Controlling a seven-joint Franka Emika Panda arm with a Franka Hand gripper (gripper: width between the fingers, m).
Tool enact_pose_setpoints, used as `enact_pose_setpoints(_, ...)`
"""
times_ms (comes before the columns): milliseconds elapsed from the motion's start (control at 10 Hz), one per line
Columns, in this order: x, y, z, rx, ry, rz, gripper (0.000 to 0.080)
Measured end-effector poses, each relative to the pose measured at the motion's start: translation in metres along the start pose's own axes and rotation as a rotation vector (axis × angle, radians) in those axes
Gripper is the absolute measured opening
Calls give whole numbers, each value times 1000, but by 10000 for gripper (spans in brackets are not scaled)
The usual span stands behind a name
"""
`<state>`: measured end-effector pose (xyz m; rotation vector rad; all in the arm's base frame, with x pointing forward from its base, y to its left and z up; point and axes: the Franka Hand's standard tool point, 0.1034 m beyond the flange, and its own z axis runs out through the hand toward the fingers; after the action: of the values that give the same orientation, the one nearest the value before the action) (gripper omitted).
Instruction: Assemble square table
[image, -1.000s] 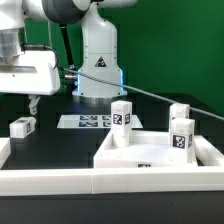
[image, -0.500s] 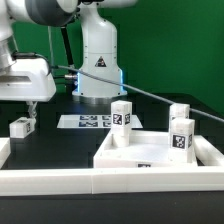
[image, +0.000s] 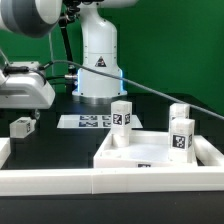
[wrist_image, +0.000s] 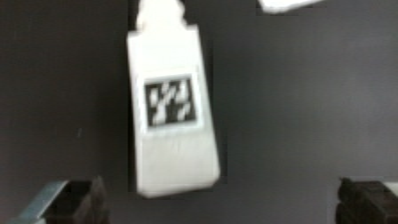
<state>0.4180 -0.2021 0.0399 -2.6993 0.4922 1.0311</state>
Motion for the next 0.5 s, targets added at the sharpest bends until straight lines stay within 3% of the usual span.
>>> enact_pose_setpoints(200,1,11,19,5,-114,9,649)
enact_pose_setpoints(500,6,11,27,-4,-159,11,649)
